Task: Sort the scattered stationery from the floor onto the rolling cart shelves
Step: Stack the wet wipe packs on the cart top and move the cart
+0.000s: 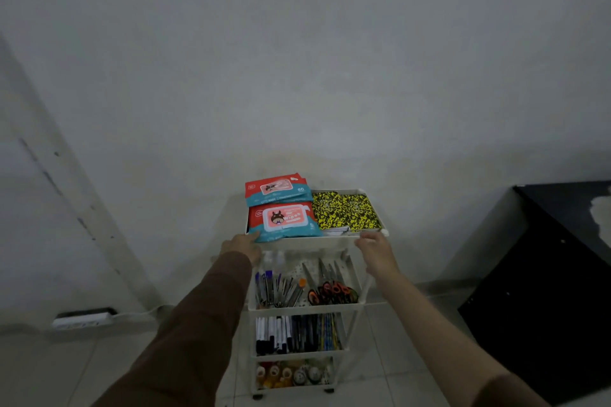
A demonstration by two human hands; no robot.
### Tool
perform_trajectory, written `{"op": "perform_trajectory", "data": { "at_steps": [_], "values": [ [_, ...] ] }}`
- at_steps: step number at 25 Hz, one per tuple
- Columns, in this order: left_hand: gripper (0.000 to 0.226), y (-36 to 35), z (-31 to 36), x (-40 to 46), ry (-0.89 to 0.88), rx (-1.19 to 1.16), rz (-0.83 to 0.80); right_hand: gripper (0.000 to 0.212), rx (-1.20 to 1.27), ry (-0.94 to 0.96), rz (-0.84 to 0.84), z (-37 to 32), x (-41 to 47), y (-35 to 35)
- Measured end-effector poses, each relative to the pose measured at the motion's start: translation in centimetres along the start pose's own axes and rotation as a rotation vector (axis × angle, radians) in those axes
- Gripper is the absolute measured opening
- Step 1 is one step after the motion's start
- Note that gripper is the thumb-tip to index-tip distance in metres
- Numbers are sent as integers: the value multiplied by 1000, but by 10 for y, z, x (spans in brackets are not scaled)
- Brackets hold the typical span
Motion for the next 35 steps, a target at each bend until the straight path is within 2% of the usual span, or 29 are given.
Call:
{"op": "perform_trajectory", "data": {
  "at_steps": [4,6,8,13,15,20,24,28,32,35],
  "values": [
    [37,16,-3,-6,64,81,145,30,-479,135,120,-16,11,13],
    [35,19,-3,-8,66,103,182,35,-587,142,190,-16,17,24],
    [33,15,-6,-8,57,106,182,41,-536,91,205,-6,25,36],
    [48,5,-23,-4,81,10,150,55,-356,-44,27,30,44,35],
    [59,0,-23,-1,92,-95,119,49,-307,-56,6,38,44,26],
    [70,-19,-17,1,81,-221,79,34,-229,-23,154,50,45,32],
    [68,-15,-20,4,105,-327,87,21,-41,-97,77,64,50,24],
    [64,-12,-34,10,149,-546,104,38,255,-273,-51,85,54,4],
    [65,-18,-43,18,196,-557,12,34,286,-281,59,89,61,2],
    [56,-21,-49,21,225,-646,-15,18,297,-226,85,87,63,1]
  ]
}}
Point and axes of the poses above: each hand's wrist, its own x-axis towards the middle knuckle, its own y-axis out of the back of the hand, z = x × y, the point moved 9 cm from there along x, towards the middle knuckle, and after that the axes turned 6 degrees about -z, right-handed, at the moved point
